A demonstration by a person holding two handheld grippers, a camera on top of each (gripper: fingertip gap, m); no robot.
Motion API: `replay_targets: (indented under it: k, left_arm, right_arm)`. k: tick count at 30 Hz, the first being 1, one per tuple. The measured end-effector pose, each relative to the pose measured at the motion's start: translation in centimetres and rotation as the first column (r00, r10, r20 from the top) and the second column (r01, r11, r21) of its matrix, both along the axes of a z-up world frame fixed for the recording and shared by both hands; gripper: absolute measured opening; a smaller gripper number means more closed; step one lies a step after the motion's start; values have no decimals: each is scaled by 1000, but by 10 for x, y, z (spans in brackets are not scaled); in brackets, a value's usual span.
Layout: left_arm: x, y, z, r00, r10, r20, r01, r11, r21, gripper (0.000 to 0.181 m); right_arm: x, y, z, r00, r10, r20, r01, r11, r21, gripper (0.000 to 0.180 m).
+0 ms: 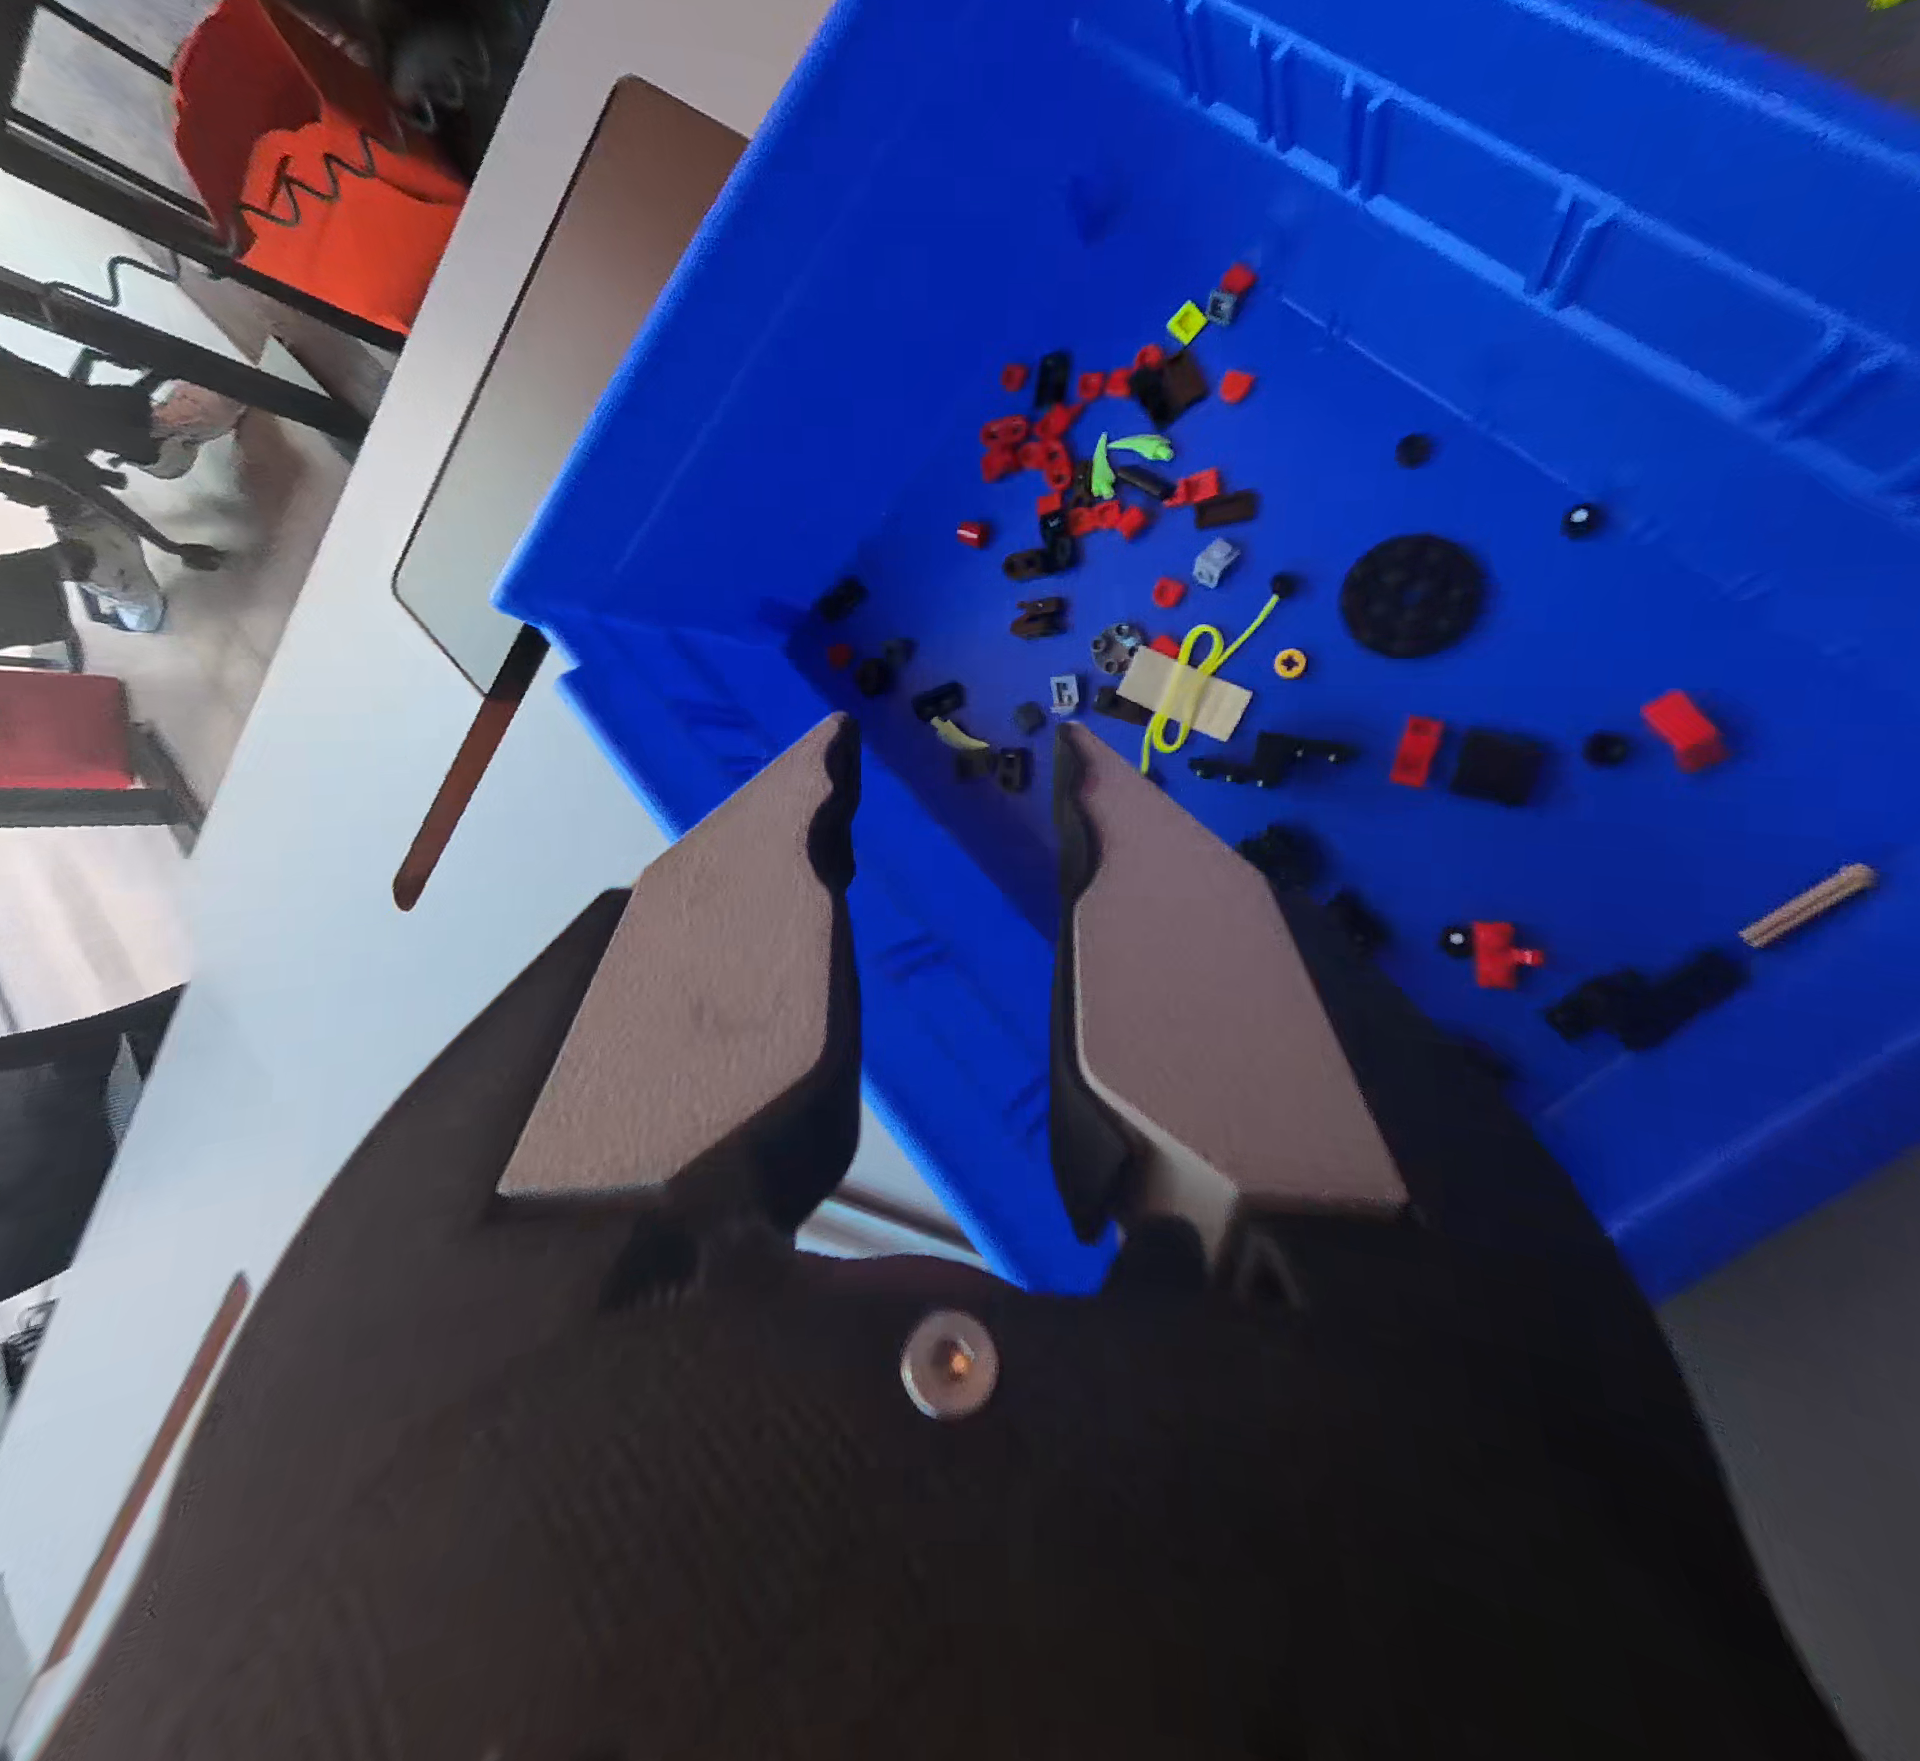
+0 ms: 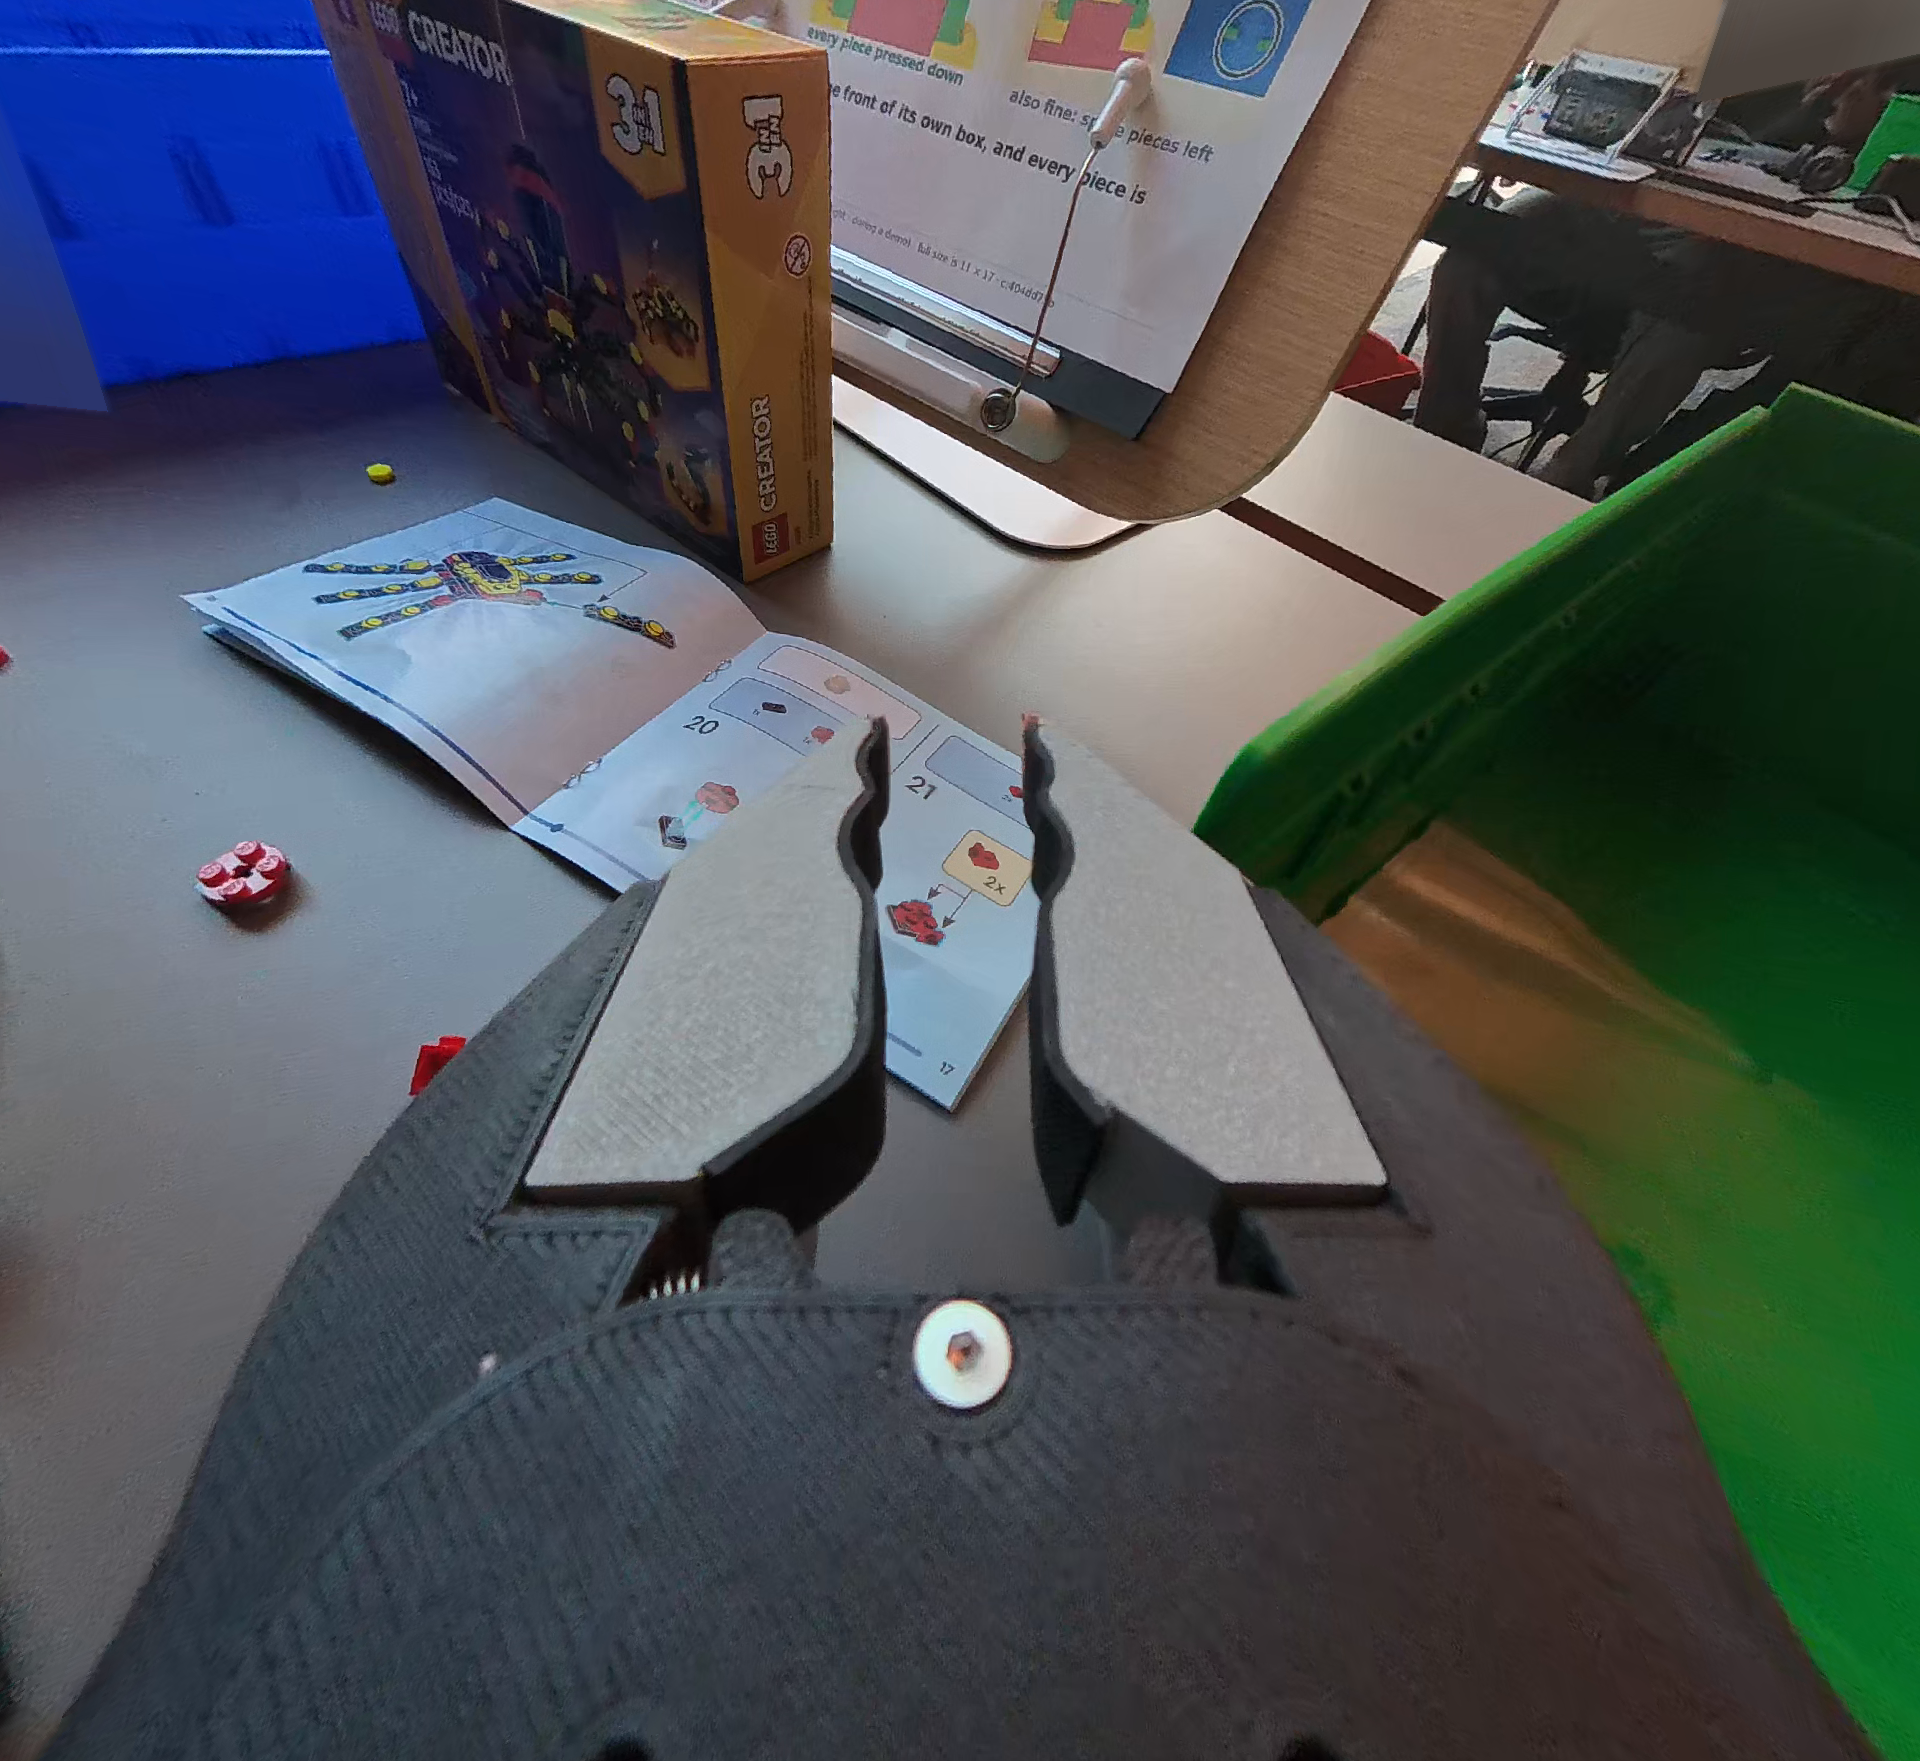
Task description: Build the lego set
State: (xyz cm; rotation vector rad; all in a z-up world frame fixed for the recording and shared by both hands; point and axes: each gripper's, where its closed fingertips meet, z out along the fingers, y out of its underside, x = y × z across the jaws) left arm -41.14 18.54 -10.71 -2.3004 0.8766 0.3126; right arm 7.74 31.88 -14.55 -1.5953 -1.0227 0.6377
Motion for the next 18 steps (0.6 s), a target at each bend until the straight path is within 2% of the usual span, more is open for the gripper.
replay_targets:
  k: [1,5,8,18]
  left_arm:
    - [-4,0,-2,999,6,-32,-5,1000,5,34]
    - [-5,3,-5,999,19,-27,-19,1000,-1,34]
    - [-18,6,1,994,67,-86,-65,997,29,35]
    - [-17,0,16,988,151,-21,-150,987,60,34]
  right_arm:
    - [0,0,1,1000,-7,-1,7,1000,10,22]
    - [4,1,8,999,-27,-36,28,999,42,23]
    - [6,0,13,997,-20,-71,23,999,38,25]
    - [5,-8,33,977,39,-210,-36,999,19,33]
